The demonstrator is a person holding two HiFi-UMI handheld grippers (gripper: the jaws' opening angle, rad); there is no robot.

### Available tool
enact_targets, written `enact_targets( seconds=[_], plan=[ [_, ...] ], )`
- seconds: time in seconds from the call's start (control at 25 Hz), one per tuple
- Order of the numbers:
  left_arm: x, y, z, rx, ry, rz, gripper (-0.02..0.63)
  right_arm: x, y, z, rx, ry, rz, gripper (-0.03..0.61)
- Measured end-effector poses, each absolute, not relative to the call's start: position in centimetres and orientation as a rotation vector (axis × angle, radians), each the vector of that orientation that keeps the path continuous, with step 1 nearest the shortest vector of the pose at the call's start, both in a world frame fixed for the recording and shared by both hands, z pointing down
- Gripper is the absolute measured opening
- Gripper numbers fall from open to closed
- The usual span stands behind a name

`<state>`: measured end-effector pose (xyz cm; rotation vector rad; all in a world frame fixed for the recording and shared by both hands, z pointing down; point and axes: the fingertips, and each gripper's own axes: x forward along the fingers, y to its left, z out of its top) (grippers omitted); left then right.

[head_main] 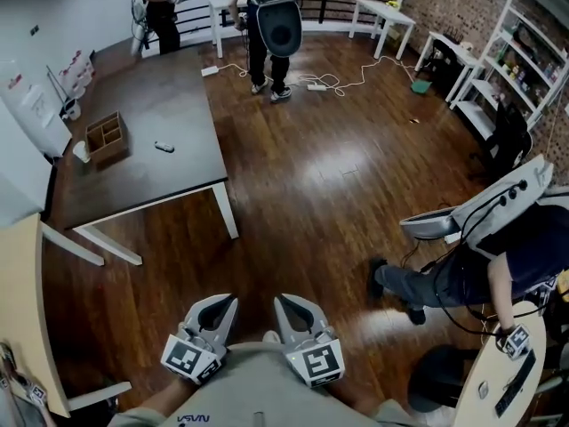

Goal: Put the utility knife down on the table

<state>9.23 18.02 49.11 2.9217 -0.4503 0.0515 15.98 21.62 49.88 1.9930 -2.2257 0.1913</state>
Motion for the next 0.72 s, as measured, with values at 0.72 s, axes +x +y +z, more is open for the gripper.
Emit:
enact_targets(
  seconds=[0.72],
  plan=[
    [6.2, 16.4, 48.8, 2.912, -0.513, 0.052, 0.002, 13.1, 19.6, 50.0, 1.933, -2.270, 0.222, -0.002]
  ],
)
